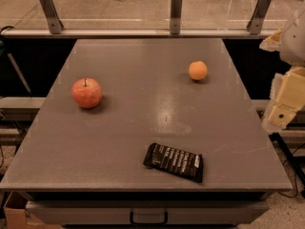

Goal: Pick apple

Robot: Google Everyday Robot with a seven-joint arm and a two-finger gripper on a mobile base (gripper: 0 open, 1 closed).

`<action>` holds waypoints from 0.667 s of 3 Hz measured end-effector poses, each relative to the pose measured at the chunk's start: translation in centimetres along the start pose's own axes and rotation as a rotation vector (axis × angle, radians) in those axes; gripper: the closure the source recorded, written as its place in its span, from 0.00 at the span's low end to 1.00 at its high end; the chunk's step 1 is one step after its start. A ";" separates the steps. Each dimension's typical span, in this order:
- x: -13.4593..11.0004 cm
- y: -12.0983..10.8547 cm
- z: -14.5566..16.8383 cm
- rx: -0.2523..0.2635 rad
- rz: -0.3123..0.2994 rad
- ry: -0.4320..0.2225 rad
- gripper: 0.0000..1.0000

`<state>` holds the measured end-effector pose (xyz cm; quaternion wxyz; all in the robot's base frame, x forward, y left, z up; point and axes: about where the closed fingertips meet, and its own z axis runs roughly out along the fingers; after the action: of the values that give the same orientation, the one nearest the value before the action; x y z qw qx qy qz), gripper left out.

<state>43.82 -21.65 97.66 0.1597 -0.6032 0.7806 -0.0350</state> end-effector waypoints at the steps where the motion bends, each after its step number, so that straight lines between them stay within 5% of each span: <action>1: 0.0 0.0 0.0 0.000 0.000 0.000 0.00; 2: -3.0 -1.2 2.3 -0.019 -0.044 -0.091 0.00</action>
Offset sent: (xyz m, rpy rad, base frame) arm 0.0678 0.0801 -0.0375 0.2227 -0.0208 0.1983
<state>46.24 -18.81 96.43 0.1886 -0.6227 0.7594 -0.0037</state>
